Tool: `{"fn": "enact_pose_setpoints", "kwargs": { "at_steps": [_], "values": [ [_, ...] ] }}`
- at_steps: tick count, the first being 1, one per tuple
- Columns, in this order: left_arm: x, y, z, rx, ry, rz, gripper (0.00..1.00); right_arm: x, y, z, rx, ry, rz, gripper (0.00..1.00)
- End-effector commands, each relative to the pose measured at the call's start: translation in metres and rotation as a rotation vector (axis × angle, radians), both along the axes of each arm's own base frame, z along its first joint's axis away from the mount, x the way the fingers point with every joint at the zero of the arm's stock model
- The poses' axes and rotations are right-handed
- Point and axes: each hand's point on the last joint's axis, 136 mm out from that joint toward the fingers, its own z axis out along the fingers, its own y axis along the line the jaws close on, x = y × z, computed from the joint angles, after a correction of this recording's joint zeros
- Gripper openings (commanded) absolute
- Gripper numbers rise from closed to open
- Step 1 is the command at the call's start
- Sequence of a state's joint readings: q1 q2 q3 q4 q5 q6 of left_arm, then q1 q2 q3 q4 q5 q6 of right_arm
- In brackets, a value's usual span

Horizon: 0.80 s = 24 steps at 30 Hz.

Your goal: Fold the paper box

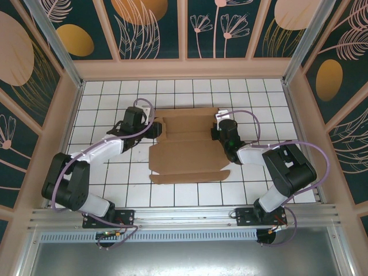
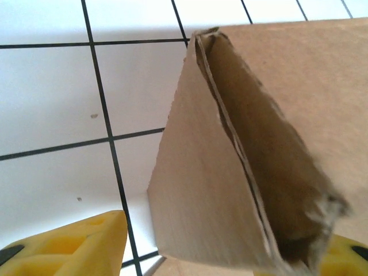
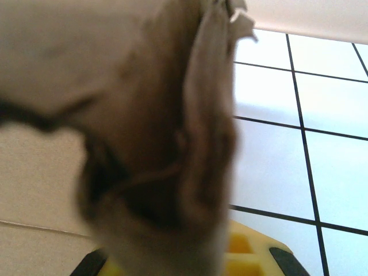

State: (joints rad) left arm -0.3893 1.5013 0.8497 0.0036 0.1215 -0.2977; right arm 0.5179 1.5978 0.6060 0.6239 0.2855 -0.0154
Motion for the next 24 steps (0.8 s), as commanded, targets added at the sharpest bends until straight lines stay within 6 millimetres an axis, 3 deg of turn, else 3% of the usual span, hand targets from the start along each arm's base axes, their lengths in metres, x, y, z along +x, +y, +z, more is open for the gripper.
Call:
{"fn": "enact_pose_setpoints", "kwargs": {
  "at_steps": [1, 12, 17, 24],
  "values": [
    [0.009, 0.002, -0.008, 0.070, -0.016, -0.013, 0.57, -0.003, 0.007, 0.002, 0.039, -0.011, 0.025, 0.00],
    [0.028, 0.008, -0.022, 0.137, -0.035, 0.031, 0.51, -0.003, 0.012, 0.000, 0.045, -0.005, 0.047, 0.00],
    [0.035, 0.024, -0.023, 0.194, -0.051, 0.118, 0.36, -0.004, 0.012, 0.001, 0.041, -0.007, 0.048, 0.00],
    [0.037, 0.030, -0.025, 0.319, -0.075, 0.186, 0.21, -0.005, 0.010, 0.007, 0.019, -0.026, 0.029, 0.00]
  ]
}}
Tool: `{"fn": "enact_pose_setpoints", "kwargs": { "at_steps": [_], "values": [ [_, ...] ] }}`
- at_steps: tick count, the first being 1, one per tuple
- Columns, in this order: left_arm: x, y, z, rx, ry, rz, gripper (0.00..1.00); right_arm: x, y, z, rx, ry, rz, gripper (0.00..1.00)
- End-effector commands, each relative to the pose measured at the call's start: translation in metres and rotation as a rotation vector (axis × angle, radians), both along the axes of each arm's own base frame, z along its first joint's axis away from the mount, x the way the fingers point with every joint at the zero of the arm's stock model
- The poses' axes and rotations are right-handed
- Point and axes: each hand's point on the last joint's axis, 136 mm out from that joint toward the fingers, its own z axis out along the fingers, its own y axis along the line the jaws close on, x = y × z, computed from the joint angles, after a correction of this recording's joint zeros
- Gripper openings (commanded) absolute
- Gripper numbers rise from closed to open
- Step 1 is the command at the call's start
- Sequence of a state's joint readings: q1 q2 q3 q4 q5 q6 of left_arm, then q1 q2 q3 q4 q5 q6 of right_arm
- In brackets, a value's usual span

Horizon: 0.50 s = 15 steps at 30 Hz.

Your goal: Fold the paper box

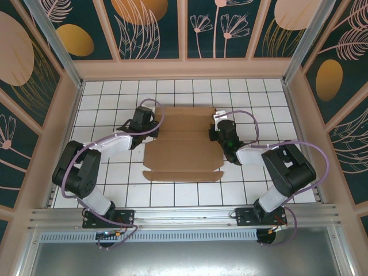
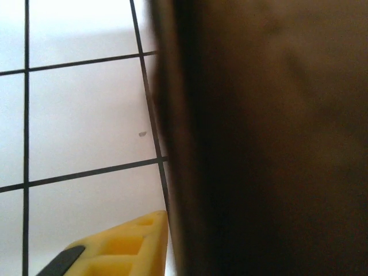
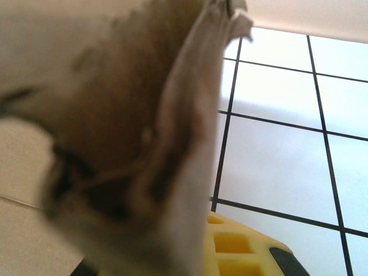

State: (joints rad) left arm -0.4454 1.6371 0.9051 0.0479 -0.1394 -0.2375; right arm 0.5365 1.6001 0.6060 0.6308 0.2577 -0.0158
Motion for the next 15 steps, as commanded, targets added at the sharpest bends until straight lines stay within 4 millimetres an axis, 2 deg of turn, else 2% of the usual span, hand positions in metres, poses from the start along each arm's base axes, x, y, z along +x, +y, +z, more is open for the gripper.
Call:
{"fn": "enact_pose_setpoints", "kwargs": {
  "at_steps": [1, 7, 15],
  "values": [
    [0.010, 0.021, -0.002, 0.109, -0.022, 0.106, 0.19, 0.000, -0.003, 0.008, 0.005, -0.033, -0.021, 0.00],
    [0.014, 0.030, -0.002, 0.112, -0.032, 0.190, 0.08, -0.005, 0.000, 0.011, 0.001, -0.047, -0.026, 0.00],
    [0.020, 0.035, -0.003, 0.085, -0.045, 0.272, 0.01, -0.002, -0.005, 0.007, -0.010, -0.034, -0.105, 0.00]
  ]
}}
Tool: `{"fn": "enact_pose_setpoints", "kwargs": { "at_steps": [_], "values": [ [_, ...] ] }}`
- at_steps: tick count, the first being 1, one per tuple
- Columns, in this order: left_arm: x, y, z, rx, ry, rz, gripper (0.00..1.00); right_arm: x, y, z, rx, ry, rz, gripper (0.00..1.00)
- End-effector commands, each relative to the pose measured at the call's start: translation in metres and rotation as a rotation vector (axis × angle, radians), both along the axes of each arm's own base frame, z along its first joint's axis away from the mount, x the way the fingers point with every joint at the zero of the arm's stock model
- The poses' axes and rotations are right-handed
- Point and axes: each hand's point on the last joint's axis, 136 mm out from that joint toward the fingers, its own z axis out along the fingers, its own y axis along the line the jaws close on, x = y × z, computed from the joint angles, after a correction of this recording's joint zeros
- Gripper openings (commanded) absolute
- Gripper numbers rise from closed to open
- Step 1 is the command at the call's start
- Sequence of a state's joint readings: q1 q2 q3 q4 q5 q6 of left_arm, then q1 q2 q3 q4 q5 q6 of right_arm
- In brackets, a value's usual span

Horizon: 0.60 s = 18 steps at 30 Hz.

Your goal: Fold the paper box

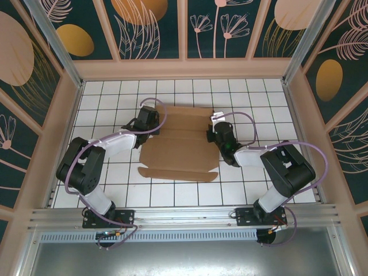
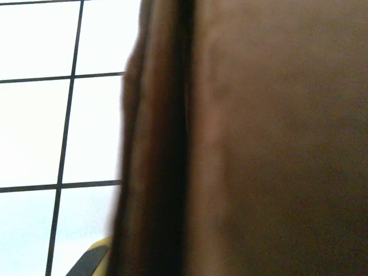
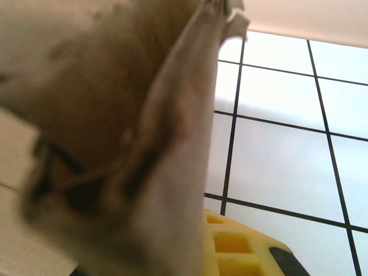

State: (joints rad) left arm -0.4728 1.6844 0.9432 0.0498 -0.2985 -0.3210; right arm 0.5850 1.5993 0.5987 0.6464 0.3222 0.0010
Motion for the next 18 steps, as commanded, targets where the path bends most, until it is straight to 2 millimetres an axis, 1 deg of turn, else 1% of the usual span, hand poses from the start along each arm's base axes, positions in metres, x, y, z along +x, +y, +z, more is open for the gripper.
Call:
{"fn": "enact_pose_setpoints", "kwargs": {
  "at_steps": [1, 4, 6, 9, 13, 17, 18],
  "values": [
    [0.007, 0.025, -0.003, 0.036, -0.012, 0.134, 0.01, 0.004, -0.014, 0.003, -0.013, -0.011, -0.094, 0.00],
    [0.006, 0.024, -0.005, 0.016, -0.018, 0.141, 0.02, 0.005, -0.015, 0.003, -0.020, -0.013, -0.107, 0.00],
    [0.005, 0.020, -0.009, -0.013, -0.017, 0.125, 0.09, 0.004, -0.014, 0.003, -0.021, -0.009, -0.102, 0.00],
    [0.001, 0.018, -0.009, -0.049, -0.025, 0.122, 0.23, 0.004, -0.014, 0.003, -0.025, -0.009, -0.099, 0.01],
    [-0.007, 0.016, 0.001, -0.120, -0.068, 0.113, 0.41, 0.003, -0.013, 0.004, -0.023, -0.010, -0.090, 0.15],
    [-0.012, 0.009, 0.011, -0.196, -0.098, 0.088, 0.53, 0.002, -0.010, 0.008, -0.010, -0.015, -0.073, 0.34],
    [-0.013, 0.009, 0.013, -0.205, -0.101, 0.086, 0.54, 0.002, -0.009, 0.009, -0.005, -0.020, -0.070, 0.38]
  ]
}}
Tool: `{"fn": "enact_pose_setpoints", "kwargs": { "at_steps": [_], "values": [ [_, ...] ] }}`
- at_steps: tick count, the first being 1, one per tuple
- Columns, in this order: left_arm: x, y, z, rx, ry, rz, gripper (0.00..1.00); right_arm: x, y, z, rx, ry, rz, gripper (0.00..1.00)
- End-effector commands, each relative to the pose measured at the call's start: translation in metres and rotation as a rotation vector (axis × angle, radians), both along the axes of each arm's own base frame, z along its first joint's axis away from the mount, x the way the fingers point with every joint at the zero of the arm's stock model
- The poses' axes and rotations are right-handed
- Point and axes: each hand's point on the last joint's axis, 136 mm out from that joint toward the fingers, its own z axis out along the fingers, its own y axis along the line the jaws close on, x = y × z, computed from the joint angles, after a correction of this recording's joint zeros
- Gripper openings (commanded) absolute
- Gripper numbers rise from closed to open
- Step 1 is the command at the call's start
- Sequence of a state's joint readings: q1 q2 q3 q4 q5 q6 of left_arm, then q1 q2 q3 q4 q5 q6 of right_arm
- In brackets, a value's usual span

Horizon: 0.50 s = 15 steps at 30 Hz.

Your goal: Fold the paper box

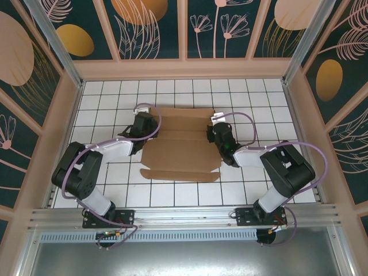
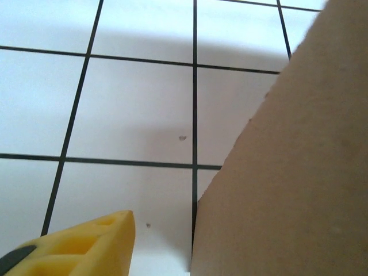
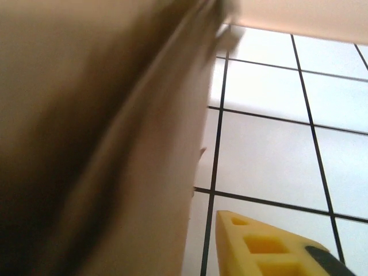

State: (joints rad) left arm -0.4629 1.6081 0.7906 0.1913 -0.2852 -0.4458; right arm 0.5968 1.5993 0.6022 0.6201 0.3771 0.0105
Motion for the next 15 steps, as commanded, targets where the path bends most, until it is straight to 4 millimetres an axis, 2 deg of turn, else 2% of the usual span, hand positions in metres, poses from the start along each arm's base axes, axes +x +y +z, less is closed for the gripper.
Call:
{"fn": "enact_pose_setpoints", "kwargs": {
  "at_steps": [1, 4, 10, 12, 13, 15],
  "values": [
    [0.003, -0.004, 0.020, -0.084, -0.066, -0.002, 0.55, 0.002, -0.003, 0.015, 0.027, -0.036, -0.023, 0.43],
    [-0.001, -0.004, 0.029, -0.113, -0.093, -0.005, 0.60, -0.001, -0.003, 0.023, 0.047, -0.056, -0.006, 0.55],
    [-0.013, -0.003, 0.049, -0.170, -0.142, -0.021, 0.79, -0.006, 0.000, 0.042, 0.099, -0.099, 0.022, 0.76],
    [-0.017, -0.001, 0.054, -0.185, -0.152, -0.015, 0.85, -0.008, -0.001, 0.049, 0.127, -0.119, 0.019, 0.93],
    [-0.019, -0.001, 0.058, -0.192, -0.160, -0.021, 0.87, -0.010, -0.002, 0.053, 0.140, -0.132, 0.020, 0.98],
    [-0.023, -0.001, 0.064, -0.208, -0.174, -0.028, 0.90, -0.013, -0.001, 0.061, 0.165, -0.154, 0.037, 0.99]
  ]
}}
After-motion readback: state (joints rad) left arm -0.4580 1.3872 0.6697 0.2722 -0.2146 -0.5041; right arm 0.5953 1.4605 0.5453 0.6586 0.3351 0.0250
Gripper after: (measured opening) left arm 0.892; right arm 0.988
